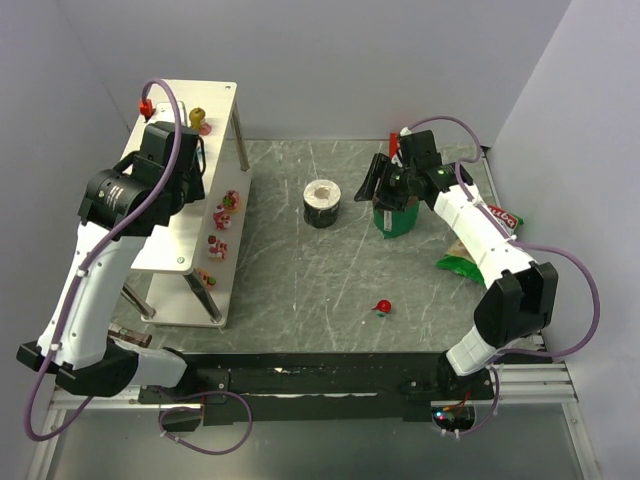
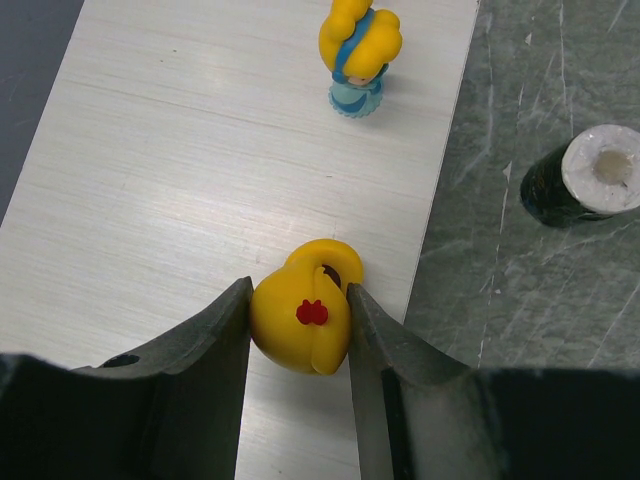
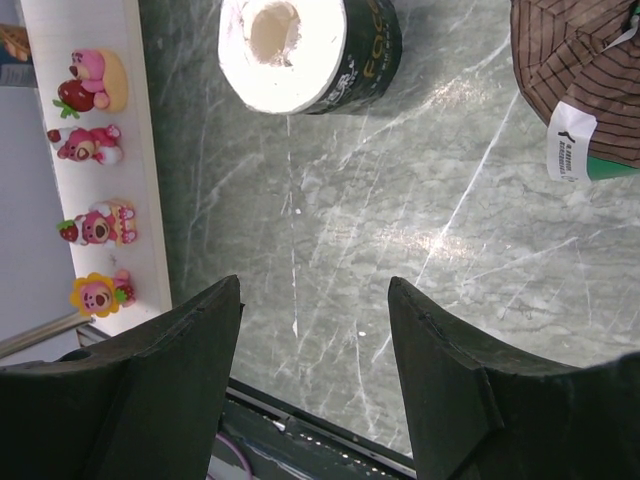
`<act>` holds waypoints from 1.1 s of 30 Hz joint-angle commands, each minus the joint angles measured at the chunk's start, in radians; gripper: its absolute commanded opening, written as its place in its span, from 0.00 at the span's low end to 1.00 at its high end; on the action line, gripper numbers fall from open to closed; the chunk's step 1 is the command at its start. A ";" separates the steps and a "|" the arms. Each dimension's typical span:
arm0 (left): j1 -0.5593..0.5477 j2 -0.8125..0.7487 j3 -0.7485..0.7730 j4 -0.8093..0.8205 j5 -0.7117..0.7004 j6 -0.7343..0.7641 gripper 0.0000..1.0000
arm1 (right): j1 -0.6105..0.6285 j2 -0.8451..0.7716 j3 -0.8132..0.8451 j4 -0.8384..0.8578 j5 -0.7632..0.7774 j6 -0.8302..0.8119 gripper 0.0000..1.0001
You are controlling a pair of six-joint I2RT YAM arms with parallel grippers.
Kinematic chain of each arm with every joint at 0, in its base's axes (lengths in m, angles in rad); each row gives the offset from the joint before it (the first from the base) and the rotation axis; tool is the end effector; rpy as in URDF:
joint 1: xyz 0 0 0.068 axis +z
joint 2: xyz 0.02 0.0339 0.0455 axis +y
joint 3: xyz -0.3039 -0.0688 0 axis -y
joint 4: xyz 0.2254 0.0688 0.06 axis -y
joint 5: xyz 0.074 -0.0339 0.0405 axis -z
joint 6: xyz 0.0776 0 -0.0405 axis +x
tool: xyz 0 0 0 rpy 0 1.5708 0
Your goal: Place and organize the plastic toys onto the shelf
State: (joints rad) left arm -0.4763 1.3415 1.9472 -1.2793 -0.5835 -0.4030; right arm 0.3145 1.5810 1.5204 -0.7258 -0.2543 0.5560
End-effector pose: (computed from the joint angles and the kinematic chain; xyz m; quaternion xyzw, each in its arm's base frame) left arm 0.2067 -0.0585 0.5005 -0.0930 0.8670 0.0577 0.4862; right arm 0.3335 0.1290 0.3581 0.0623 0.9158 0.2661 0.2944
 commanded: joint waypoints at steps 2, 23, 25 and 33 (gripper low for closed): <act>0.002 0.030 0.004 -0.058 0.033 0.001 0.40 | 0.008 0.017 0.043 0.023 -0.023 -0.019 0.68; 0.002 0.035 0.019 -0.064 0.005 -0.017 0.66 | 0.043 0.013 0.052 0.040 -0.036 -0.025 0.68; 0.002 0.031 0.024 -0.069 -0.004 -0.025 0.66 | 0.043 0.010 0.049 0.040 -0.036 -0.025 0.68; 0.002 0.007 0.024 -0.086 -0.015 -0.045 0.63 | 0.043 0.005 0.040 0.040 -0.036 -0.021 0.68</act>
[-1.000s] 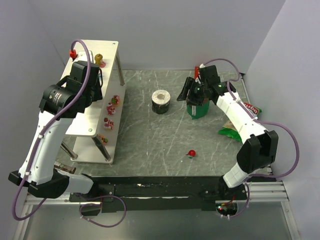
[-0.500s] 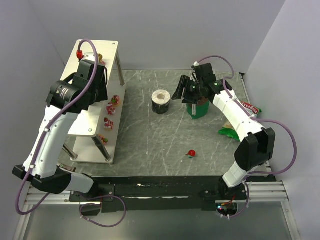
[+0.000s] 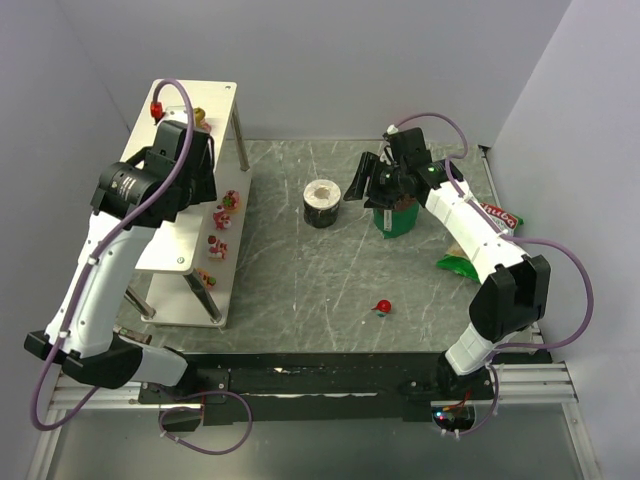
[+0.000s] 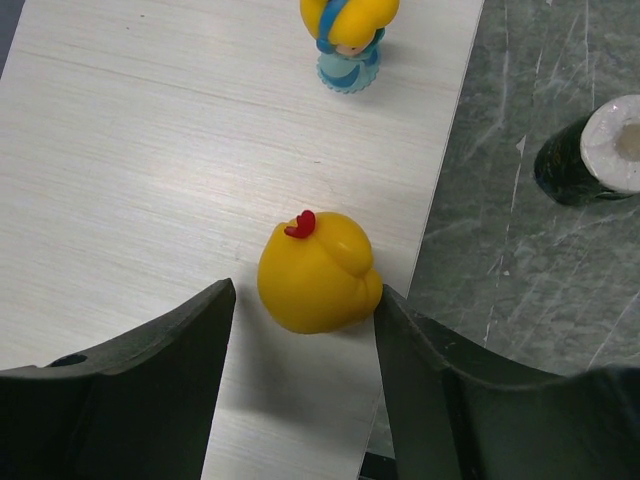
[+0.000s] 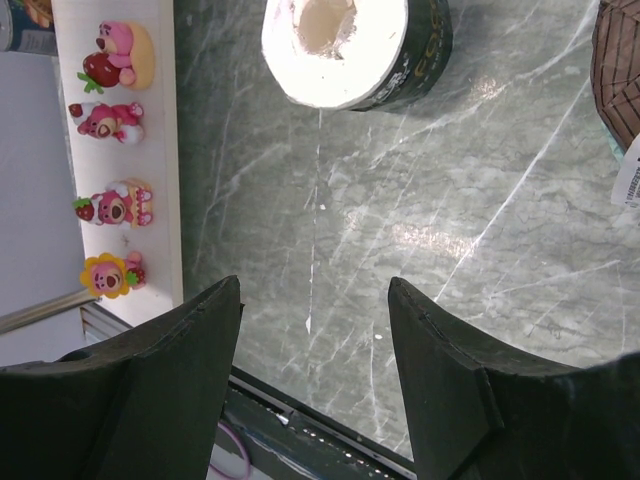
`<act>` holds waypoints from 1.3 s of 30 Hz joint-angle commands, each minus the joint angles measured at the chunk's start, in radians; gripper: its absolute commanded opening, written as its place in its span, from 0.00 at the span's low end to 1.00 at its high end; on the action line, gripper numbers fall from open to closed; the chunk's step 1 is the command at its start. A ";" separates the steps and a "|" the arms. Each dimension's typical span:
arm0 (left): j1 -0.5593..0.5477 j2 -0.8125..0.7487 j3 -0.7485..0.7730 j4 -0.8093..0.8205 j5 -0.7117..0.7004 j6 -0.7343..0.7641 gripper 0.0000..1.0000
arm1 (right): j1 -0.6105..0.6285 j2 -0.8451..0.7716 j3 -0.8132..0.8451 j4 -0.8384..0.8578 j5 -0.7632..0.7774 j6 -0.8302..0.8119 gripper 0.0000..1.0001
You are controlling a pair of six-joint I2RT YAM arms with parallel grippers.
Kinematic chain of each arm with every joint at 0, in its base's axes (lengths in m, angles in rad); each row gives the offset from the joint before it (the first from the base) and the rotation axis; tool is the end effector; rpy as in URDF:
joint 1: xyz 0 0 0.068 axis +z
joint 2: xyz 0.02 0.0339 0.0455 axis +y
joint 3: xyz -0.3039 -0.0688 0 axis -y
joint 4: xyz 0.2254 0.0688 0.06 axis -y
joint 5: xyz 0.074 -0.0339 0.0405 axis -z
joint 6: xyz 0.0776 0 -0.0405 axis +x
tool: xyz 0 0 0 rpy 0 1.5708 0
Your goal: Place and organize the plastic toys onto the shelf
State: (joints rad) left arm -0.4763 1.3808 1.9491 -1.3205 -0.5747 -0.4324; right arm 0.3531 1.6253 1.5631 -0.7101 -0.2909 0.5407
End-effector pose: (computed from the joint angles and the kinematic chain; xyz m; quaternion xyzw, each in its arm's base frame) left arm 0.2165 -0.0642 0.4887 -0.0935 0.8820 0.0661 0.4570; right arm 0.3409 0.1494 0.3593 0.0293 0.9129 0.2866 0.2891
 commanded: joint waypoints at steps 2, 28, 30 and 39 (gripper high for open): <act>0.002 -0.040 0.014 -0.046 -0.028 -0.020 0.63 | 0.004 -0.038 -0.003 0.023 0.001 -0.002 0.68; 0.005 -0.062 0.000 -0.045 -0.066 -0.011 0.53 | 0.015 -0.019 0.012 0.015 0.009 0.010 0.68; 0.005 -0.065 0.007 -0.040 -0.063 -0.011 0.53 | 0.020 -0.018 0.015 0.014 0.009 0.010 0.68; 0.004 -0.169 0.085 0.049 0.070 0.056 0.70 | 0.021 -0.016 0.031 0.005 0.035 -0.002 0.71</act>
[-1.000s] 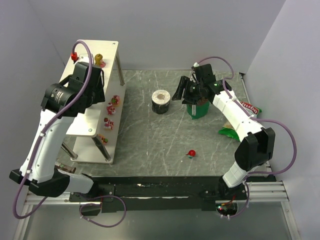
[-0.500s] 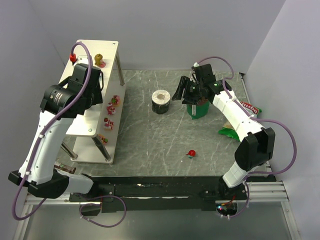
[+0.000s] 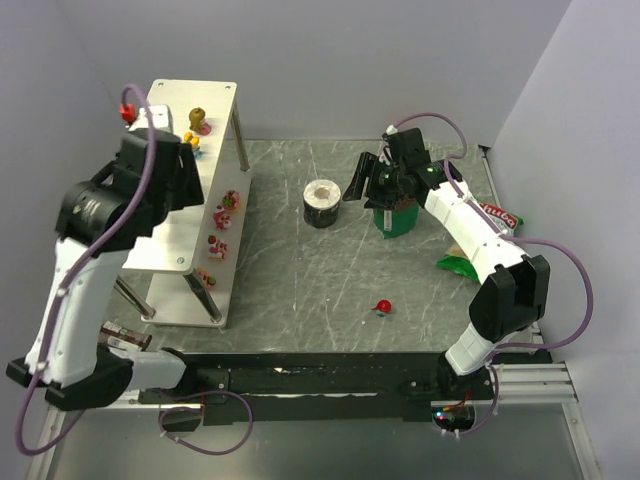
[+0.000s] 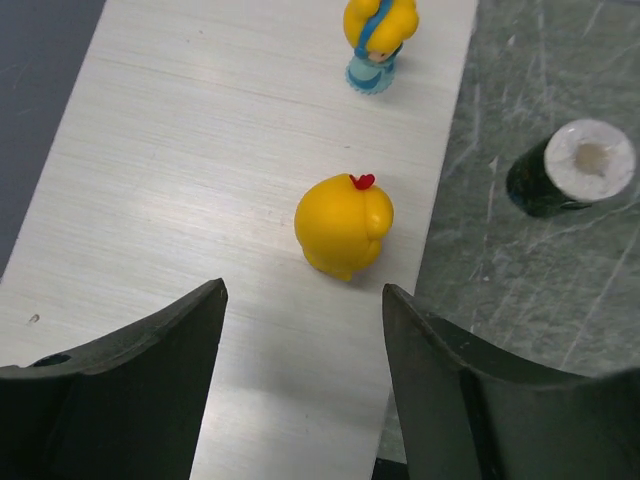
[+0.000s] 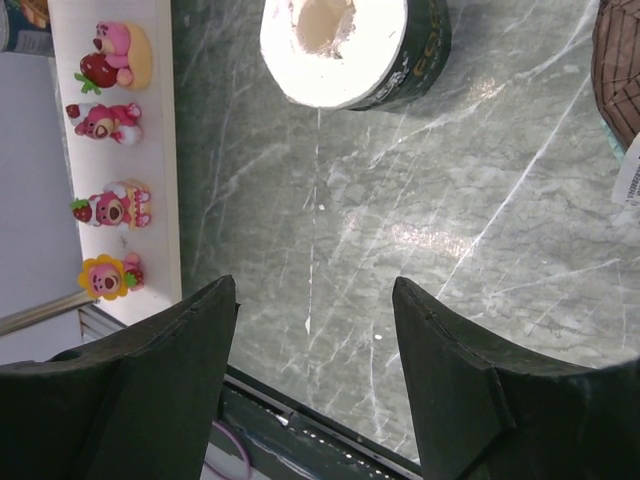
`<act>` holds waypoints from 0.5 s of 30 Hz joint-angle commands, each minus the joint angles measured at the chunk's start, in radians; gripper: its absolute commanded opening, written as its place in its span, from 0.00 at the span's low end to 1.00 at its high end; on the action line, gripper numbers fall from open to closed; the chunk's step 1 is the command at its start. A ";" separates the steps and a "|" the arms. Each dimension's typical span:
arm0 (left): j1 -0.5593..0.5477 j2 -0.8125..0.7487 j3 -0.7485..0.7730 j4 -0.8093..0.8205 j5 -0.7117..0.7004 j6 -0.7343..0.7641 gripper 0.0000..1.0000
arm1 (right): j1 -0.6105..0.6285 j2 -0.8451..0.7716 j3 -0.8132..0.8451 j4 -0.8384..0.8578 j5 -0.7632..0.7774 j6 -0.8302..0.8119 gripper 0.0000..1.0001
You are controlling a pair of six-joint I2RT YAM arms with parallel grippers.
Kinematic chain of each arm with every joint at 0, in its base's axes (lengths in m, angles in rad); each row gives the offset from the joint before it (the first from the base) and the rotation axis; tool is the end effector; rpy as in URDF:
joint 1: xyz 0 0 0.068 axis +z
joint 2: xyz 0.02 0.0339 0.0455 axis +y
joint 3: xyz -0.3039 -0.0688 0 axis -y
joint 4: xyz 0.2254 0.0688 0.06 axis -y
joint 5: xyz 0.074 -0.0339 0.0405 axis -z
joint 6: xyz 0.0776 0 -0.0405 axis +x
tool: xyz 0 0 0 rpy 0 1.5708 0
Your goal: Place and organize the plastic toys onto the shelf
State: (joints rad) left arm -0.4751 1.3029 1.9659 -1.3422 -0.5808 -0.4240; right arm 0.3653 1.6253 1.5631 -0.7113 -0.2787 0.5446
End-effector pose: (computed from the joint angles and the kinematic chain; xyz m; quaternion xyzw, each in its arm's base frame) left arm 0.1870 -0.0483 0.5053 -0.1013 0.8674 0.0532 0.4843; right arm 0.3394 0.1527 0.3590 0.0280 0.9138 0.2839 0.2891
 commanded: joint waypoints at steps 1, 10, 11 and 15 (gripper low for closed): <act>0.003 -0.118 0.068 0.084 0.096 0.072 0.71 | 0.009 -0.013 0.041 0.000 0.022 -0.008 0.72; 0.003 -0.191 0.030 0.397 0.535 0.188 0.73 | 0.006 -0.036 0.035 -0.022 0.090 -0.006 0.73; 0.003 -0.189 0.021 0.438 0.597 0.189 0.72 | 0.001 -0.048 0.026 -0.024 0.095 -0.005 0.73; -0.011 -0.148 -0.059 0.641 0.849 0.165 0.72 | -0.026 -0.103 -0.038 -0.016 0.118 0.008 0.73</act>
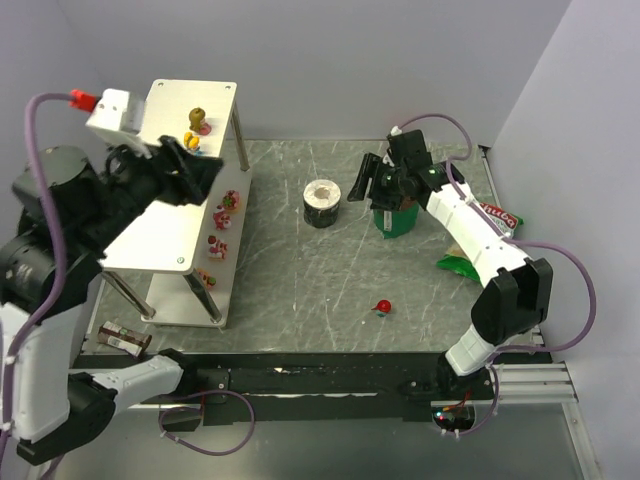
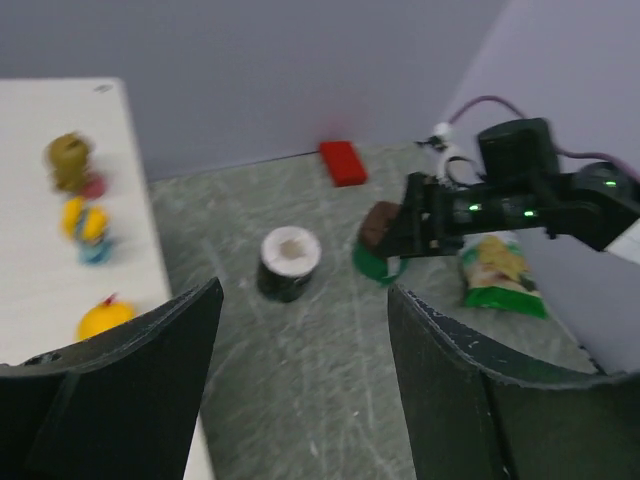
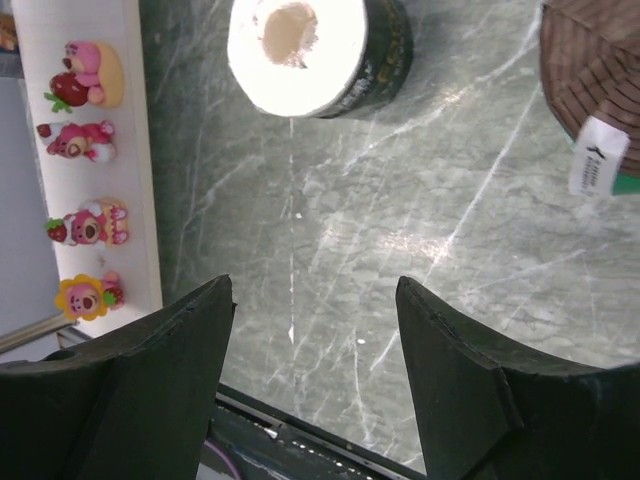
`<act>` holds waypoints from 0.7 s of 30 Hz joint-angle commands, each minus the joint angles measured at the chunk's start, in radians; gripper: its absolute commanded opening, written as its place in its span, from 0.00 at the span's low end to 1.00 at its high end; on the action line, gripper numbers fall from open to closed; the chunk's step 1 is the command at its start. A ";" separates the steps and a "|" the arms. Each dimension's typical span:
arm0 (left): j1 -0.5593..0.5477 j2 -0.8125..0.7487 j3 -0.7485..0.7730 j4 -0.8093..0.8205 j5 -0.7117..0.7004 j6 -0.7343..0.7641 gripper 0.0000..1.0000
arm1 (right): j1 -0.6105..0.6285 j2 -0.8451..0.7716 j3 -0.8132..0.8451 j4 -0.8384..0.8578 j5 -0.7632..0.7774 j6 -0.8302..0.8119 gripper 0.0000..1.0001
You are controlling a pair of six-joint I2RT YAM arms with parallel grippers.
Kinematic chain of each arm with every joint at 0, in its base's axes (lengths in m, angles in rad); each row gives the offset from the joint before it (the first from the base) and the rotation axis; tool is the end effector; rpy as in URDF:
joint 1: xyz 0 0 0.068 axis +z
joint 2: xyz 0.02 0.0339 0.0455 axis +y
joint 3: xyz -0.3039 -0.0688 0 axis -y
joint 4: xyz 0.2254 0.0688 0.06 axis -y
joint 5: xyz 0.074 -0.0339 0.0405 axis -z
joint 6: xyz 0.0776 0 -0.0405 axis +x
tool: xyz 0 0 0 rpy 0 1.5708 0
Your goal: Place and organize the plastic toys onto the shelf
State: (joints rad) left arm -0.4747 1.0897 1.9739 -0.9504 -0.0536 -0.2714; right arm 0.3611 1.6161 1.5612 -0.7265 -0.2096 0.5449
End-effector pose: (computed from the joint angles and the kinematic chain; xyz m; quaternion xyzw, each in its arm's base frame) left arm 0.1149 -0.0544 0.5852 0.0558 0.7280 -0.2307 0.6432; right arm 0.3391 0.1453 0.3591 0.0442 0.9179 0.2542 0.3016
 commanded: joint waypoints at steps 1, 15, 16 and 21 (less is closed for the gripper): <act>-0.025 0.073 -0.082 0.274 0.358 0.008 0.72 | -0.030 -0.122 -0.067 0.004 0.055 0.012 0.73; -0.605 0.347 -0.283 0.372 0.139 0.161 0.89 | -0.235 -0.335 -0.280 -0.007 0.102 0.018 0.74; -0.622 0.364 -0.305 0.381 0.135 0.159 0.90 | -0.261 -0.349 -0.280 -0.014 0.111 0.015 0.74; -0.712 0.485 -0.400 0.459 0.138 0.191 0.94 | -0.329 -0.381 -0.294 -0.033 0.119 0.000 0.75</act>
State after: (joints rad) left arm -1.1313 1.5078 1.6215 -0.5911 0.0944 -0.1314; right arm 0.0750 1.2896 1.2823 -0.7444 -0.1196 0.5594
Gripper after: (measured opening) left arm 0.929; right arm 0.748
